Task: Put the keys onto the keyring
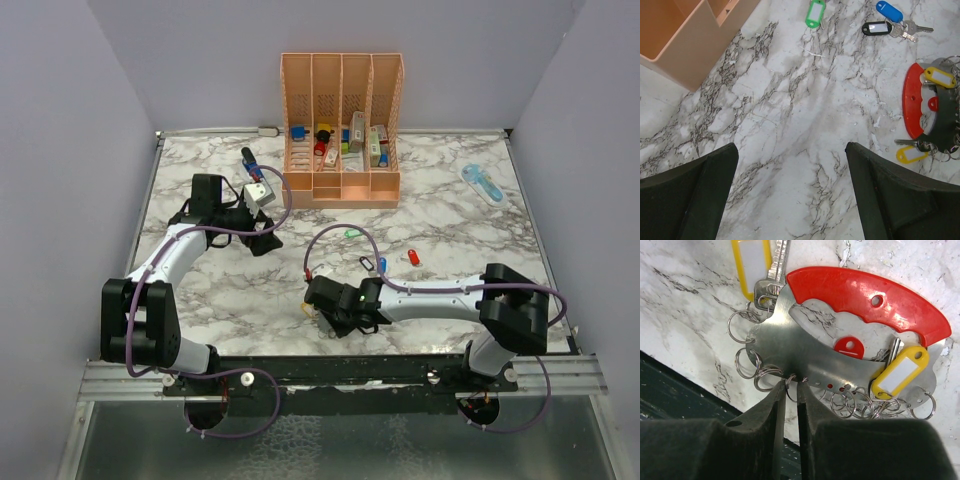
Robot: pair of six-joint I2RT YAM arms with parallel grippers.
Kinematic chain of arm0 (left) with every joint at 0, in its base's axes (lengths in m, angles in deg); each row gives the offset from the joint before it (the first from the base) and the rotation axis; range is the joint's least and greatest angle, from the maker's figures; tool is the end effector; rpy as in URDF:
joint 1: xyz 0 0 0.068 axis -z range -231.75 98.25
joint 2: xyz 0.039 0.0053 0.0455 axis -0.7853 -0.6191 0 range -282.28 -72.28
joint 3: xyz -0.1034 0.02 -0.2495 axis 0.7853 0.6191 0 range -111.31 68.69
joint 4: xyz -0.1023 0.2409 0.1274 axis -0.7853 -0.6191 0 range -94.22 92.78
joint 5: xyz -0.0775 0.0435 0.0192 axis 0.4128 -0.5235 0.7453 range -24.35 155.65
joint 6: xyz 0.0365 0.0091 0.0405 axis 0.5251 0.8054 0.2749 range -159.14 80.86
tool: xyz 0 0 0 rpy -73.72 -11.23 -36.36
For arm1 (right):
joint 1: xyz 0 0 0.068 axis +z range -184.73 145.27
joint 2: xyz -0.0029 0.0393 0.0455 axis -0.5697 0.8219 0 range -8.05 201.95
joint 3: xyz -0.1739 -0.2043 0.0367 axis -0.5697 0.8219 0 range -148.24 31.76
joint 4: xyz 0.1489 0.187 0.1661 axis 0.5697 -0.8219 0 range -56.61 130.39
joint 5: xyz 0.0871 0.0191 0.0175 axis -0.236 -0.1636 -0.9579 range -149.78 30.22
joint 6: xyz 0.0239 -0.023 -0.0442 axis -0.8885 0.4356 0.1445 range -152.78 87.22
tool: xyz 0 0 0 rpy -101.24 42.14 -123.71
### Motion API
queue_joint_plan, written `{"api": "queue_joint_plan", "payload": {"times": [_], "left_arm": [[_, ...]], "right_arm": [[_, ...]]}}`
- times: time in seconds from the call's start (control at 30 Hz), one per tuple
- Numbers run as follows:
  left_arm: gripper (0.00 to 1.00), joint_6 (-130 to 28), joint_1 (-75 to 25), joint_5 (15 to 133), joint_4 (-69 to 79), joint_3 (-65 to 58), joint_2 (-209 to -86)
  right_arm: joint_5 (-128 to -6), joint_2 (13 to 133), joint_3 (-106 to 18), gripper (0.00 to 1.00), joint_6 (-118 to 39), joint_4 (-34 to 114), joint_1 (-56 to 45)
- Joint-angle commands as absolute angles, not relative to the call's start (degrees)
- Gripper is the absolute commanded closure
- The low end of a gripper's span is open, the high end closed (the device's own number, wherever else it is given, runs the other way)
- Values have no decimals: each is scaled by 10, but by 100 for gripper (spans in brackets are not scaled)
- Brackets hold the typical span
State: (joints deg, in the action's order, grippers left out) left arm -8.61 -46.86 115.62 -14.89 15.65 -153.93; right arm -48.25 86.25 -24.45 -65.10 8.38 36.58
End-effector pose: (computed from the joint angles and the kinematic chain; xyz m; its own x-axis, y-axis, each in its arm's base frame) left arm 0.3176 -0.0561 0.2220 -0.3247 0.3557 -0.8764 0.8672 0.4817 -0.1257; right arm 0.1134 0.3120 0.1472 -0.7392 -0.5505 -0.3881 -0.6049 0.7960 0.0230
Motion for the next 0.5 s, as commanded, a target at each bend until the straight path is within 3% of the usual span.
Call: {"api": "queue_joint_plan", "payload": {"times": [0.0,0.13,0.47], "left_arm": [[8,-86,-470,1179,-154,139,-1530],[8,-86,-470,1182,-155,135,-1530],[6,-91,-451,1255,-174,83,-1539]], "right_arm": [[-456,870,-253,87,-650,76,371],[-446,868,-254,98,-647,72,371],[-417,813,-295,99,-628,47,371]]}}
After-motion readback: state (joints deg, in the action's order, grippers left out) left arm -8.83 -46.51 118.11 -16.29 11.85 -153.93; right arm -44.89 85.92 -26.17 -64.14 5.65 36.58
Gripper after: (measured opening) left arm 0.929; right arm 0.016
